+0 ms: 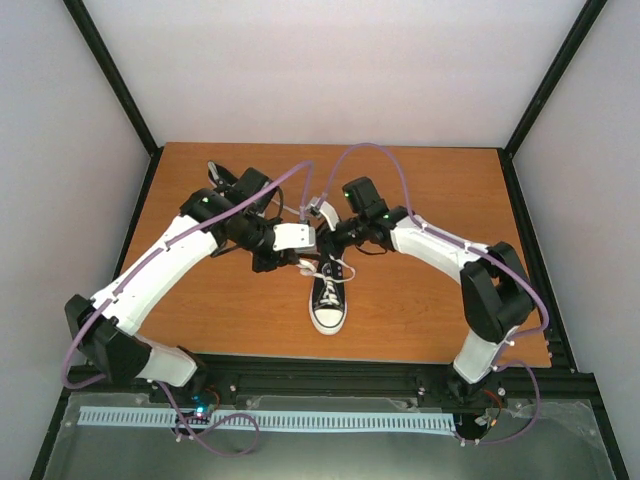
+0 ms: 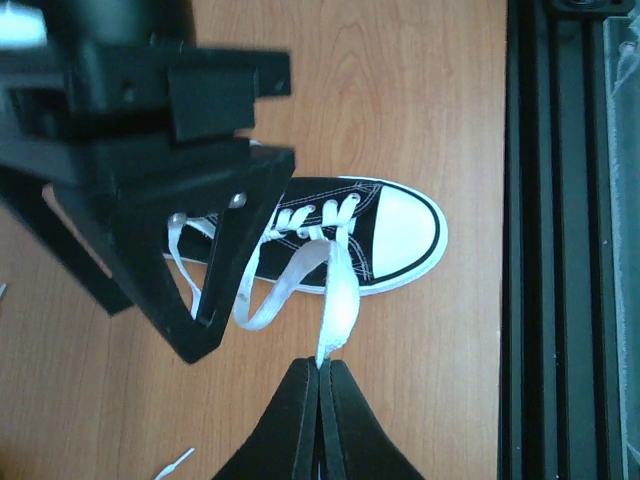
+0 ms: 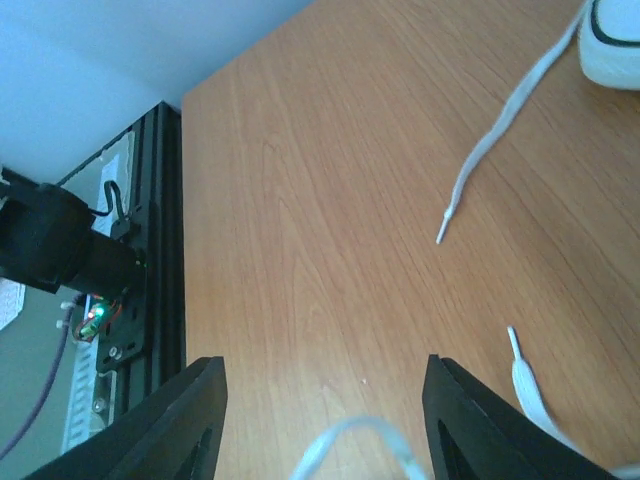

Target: Tie the shoes

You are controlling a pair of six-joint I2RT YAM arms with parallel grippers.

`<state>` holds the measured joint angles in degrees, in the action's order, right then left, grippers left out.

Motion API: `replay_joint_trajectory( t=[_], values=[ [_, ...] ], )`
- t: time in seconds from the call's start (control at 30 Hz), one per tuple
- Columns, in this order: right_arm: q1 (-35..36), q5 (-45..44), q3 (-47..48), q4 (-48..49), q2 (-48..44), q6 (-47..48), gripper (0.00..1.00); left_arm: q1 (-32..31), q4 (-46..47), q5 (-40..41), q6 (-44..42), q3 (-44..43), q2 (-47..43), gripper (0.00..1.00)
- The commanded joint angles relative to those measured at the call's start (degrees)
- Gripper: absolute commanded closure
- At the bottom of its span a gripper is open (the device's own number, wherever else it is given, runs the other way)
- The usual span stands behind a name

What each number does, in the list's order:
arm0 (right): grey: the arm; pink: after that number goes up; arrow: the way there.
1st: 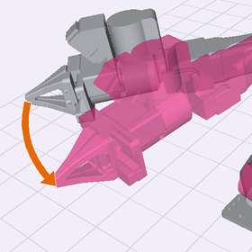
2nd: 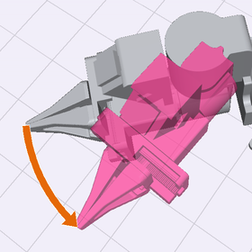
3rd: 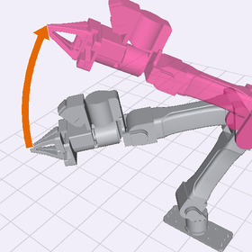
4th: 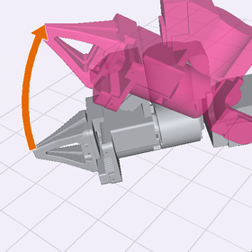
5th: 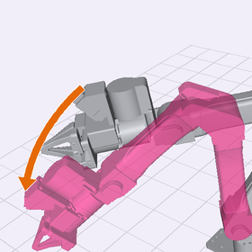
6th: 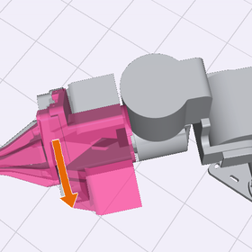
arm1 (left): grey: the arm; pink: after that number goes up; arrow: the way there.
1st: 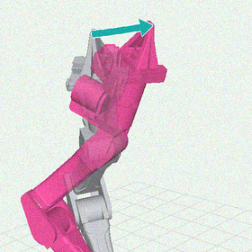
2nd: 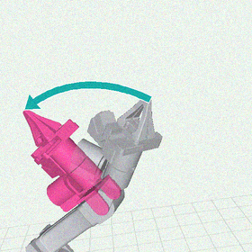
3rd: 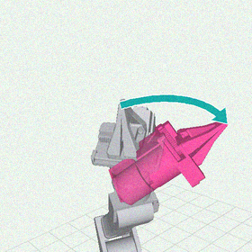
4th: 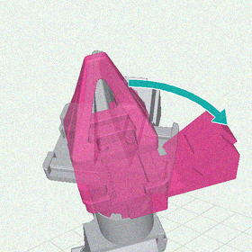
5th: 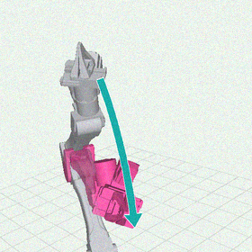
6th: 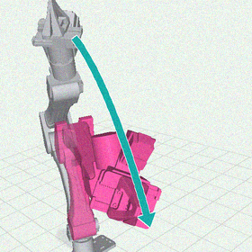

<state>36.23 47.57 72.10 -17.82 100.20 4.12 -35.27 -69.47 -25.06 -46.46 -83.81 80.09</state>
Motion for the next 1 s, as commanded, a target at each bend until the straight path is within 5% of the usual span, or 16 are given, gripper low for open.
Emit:
replay_joint_trajectory(
  t=[0.0,0.17,0.4,0.8,0.87,0.97],
  values=[
    [-2.83,-0.08,-3.38,1.66,-6.21,-0.66,0.43,-0.24,4.48,2.58,3.7,0.5,1.56,0.99],
    [-9.22,-3.83,-11.03,8.0,-15.2,-3.54,0.44,-0.08,10.62,6.77,9.1,-1.49,4.93,0.99],
    [-9.42,2.21,-20.76,15.94,-26.3,1.77,0.39,0.18,10.46,5.27,10.24,-8.29,11.85,0.99],
    [-6.26,0.15,-20.68,28.82,-17.57,-1.82,0.41,0.92,8.67,0.39,8.77,-10.49,12.25,0.99],
    [-6.0,0.26,-20.18,29.6,-16.55,-2.56,0.49,0.95,8.49,0.09,8.61,-10.61,12.65,0.99],
    [-5.91,-3.32,-20.68,30.43,-16.71,-3.85,0.8,1.43,8.22,-1.03,8.82,-10.84,12.92,0.99]
  ],
)
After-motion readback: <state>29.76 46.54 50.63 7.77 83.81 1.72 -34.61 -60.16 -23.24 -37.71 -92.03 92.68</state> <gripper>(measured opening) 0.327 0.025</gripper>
